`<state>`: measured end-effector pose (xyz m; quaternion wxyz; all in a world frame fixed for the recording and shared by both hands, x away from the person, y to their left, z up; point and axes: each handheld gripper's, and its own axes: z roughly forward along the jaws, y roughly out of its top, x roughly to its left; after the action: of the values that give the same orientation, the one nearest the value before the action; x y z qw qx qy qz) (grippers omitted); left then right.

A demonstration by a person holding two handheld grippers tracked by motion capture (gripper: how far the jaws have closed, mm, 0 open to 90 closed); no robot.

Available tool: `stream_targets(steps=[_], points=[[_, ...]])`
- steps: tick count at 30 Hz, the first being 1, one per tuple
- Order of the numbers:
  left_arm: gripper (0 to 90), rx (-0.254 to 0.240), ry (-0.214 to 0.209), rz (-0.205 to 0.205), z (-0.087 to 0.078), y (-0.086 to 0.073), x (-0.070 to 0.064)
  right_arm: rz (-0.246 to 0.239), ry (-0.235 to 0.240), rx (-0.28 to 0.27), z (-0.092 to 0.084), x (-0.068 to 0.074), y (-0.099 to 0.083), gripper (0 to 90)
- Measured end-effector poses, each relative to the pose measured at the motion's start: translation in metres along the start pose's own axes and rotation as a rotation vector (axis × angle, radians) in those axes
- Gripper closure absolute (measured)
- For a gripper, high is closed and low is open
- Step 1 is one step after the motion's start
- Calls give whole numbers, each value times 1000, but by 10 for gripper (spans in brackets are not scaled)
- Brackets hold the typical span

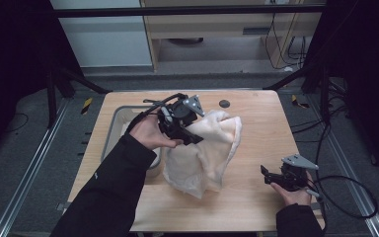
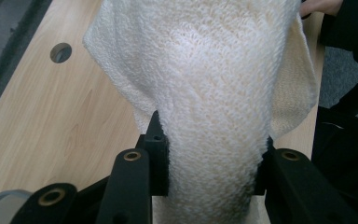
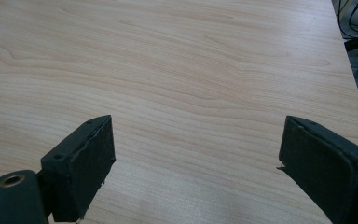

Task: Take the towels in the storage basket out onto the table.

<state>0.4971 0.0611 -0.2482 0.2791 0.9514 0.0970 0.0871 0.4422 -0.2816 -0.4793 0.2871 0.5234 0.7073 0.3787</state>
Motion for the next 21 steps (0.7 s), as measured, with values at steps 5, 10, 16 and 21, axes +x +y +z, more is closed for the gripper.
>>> stream_targets(steps=[5, 10, 16, 21], points=[[627, -3, -15, 17, 12, 4, 0, 3, 0, 5, 0, 1, 0, 108], [624, -3, -29, 38, 25, 10, -2, 2, -11, 6, 0, 0, 0, 108], [614, 5, -50, 48, 40, 9, -6, 13, -34, 18, 0, -2, 0, 109], [610, 15, -60, 50, 51, 4, -8, 16, -42, 16, 0, -2, 0, 110]])
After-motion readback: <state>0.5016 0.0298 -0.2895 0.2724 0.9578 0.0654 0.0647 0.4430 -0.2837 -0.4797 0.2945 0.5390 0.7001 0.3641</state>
